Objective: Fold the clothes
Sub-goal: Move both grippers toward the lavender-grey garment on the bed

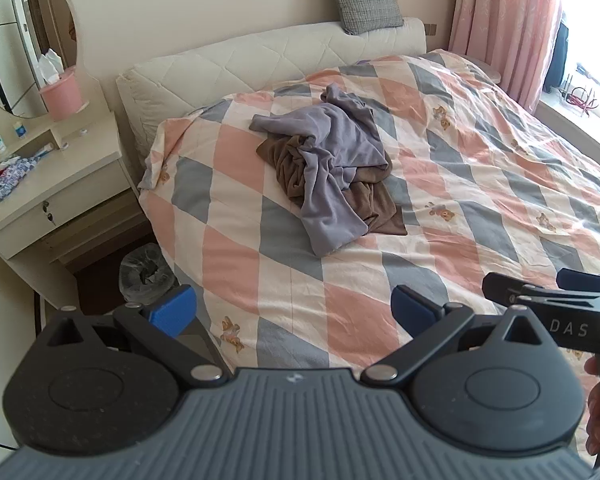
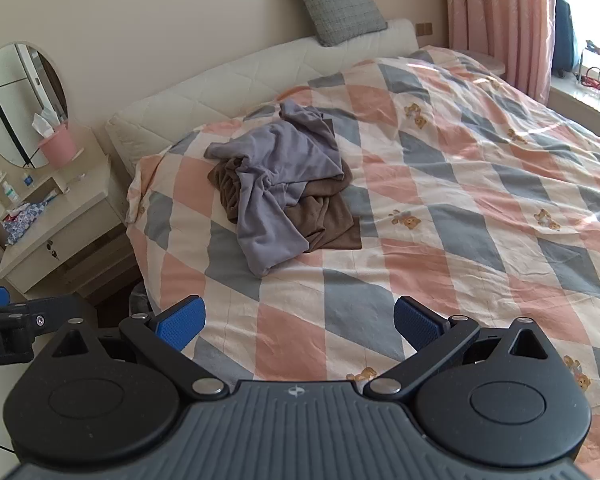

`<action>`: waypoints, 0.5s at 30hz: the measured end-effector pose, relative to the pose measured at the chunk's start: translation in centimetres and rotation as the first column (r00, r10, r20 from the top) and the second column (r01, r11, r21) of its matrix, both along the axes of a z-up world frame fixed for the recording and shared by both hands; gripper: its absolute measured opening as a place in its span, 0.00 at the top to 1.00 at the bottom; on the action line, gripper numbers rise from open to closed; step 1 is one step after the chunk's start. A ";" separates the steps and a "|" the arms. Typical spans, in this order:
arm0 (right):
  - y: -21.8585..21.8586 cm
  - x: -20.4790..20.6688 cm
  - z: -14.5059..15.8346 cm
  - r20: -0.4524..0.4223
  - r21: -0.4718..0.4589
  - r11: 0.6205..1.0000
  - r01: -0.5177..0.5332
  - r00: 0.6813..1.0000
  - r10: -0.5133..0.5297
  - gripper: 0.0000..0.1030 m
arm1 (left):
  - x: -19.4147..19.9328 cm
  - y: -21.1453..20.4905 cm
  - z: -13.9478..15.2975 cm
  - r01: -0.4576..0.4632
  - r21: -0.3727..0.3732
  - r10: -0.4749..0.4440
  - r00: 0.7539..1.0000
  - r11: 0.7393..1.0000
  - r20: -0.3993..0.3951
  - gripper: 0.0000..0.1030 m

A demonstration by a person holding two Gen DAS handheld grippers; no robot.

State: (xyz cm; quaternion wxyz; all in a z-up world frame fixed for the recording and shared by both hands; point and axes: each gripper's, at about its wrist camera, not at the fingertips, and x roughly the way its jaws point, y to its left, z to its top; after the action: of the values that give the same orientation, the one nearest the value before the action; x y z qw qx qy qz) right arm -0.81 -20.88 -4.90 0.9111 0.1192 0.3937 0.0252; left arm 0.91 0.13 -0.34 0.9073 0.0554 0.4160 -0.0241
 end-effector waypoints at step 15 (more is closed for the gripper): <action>1.8 10.6 -4.9 -0.143 -0.014 0.997 0.076 0.987 -0.078 0.00 | 15.4 2.2 -5.8 0.053 -0.027 -0.058 0.978 0.998 -0.198 0.01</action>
State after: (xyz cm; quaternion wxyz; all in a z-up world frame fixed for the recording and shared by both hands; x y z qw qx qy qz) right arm 9.74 -19.06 -9.78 0.8813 0.1319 0.4532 -0.0204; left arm 16.36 2.33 -6.13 0.8607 0.0545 0.5026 -0.0594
